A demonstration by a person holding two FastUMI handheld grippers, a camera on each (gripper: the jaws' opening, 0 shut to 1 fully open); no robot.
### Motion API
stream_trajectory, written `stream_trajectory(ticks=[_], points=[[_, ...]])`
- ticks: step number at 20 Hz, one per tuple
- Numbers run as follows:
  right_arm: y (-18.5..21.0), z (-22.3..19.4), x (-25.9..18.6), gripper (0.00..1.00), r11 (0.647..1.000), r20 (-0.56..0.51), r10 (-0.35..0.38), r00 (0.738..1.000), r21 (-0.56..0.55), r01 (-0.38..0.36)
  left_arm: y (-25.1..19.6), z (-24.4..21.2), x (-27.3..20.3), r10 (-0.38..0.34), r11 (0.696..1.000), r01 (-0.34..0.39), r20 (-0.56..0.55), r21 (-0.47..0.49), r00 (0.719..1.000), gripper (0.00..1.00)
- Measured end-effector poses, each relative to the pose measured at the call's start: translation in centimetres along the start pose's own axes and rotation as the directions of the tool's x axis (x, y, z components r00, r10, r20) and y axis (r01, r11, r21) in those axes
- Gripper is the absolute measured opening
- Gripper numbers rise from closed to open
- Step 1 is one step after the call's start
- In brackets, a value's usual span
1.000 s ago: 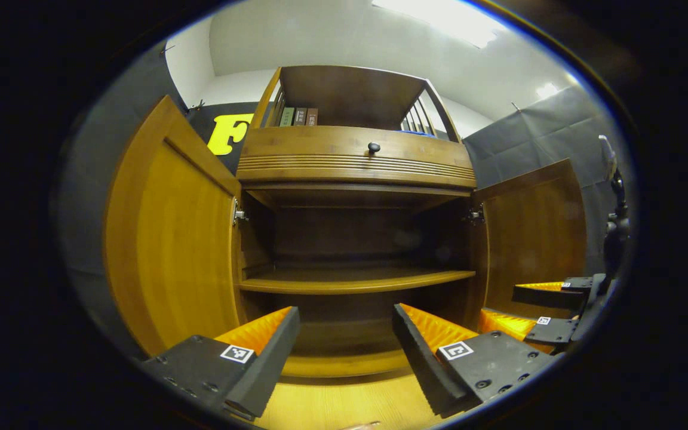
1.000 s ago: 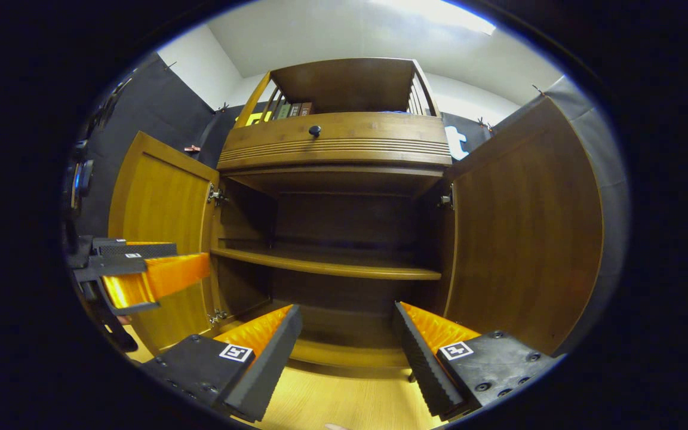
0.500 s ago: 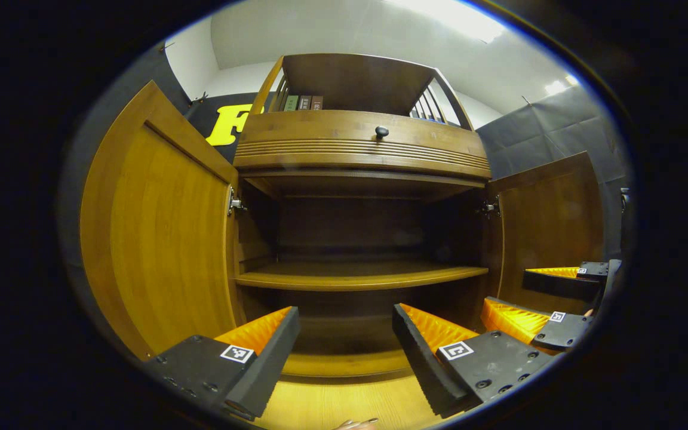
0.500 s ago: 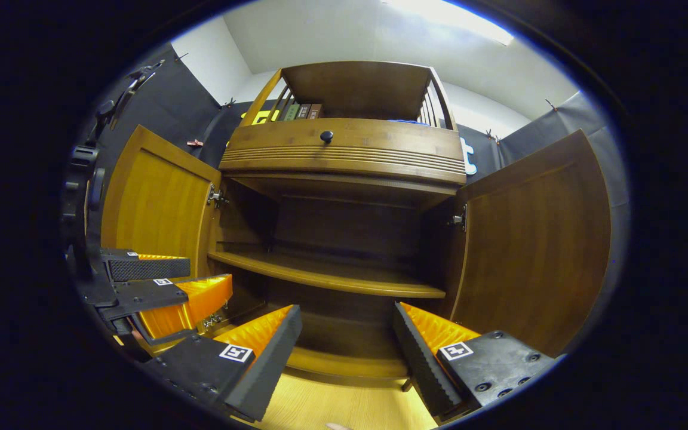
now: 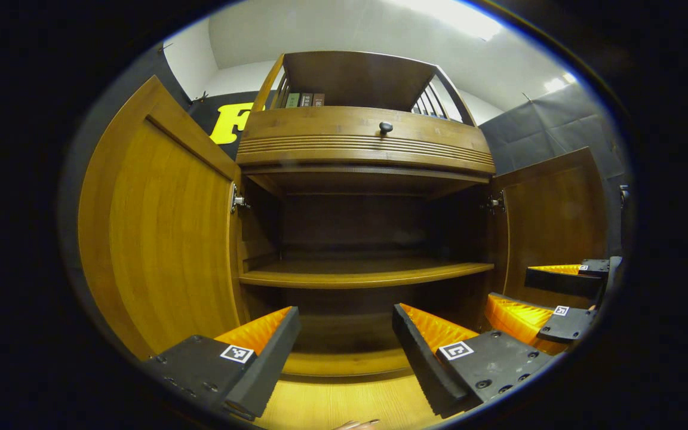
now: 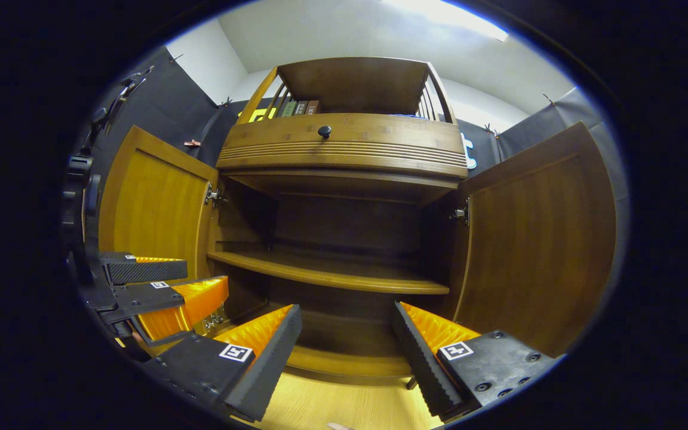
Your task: Open the right door of the double-door shoe cabinet with the right hand, and open the left door with the left hand.
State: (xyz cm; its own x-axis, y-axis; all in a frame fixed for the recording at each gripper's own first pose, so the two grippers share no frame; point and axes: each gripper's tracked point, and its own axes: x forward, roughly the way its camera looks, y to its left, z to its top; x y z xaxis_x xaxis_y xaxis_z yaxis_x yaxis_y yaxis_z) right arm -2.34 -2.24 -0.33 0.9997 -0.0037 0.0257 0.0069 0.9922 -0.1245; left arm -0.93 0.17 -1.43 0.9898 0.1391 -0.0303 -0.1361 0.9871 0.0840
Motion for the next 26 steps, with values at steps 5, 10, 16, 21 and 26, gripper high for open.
stream_trajectory(ticks=[5,10,16,21,26], points=[[0.2,-0.2,0.2,0.99,1.000,-0.005,-0.004,1.000,-0.006,0.004,0.1,-0.2,0.2,-0.004,1.000,0.004,-0.003,-0.009,1.000,0.97],[0.5,-0.4,0.3,0.97,1.000,-0.011,-0.001,1.000,-0.007,0.001,0.4,-0.3,0.5,0.000,1.000,0.000,-0.005,-0.004,1.000,0.99],[0.4,-0.4,0.6,0.95,1.000,-0.018,-0.010,1.000,0.007,0.010,0.4,-0.3,0.7,0.006,1.000,-0.006,-0.007,-0.014,1.000,0.99],[-0.2,0.4,0.5,0.97,0.998,0.000,-0.036,0.999,0.042,0.036,0.7,0.0,1.0,0.012,1.000,-0.012,0.010,0.001,1.000,0.99],[-1.0,0.8,0.7,0.97,0.997,0.010,-0.054,0.999,0.064,0.053,0.5,0.2,1.2,0.009,1.000,-0.009,0.021,-0.009,1.000,0.99]])
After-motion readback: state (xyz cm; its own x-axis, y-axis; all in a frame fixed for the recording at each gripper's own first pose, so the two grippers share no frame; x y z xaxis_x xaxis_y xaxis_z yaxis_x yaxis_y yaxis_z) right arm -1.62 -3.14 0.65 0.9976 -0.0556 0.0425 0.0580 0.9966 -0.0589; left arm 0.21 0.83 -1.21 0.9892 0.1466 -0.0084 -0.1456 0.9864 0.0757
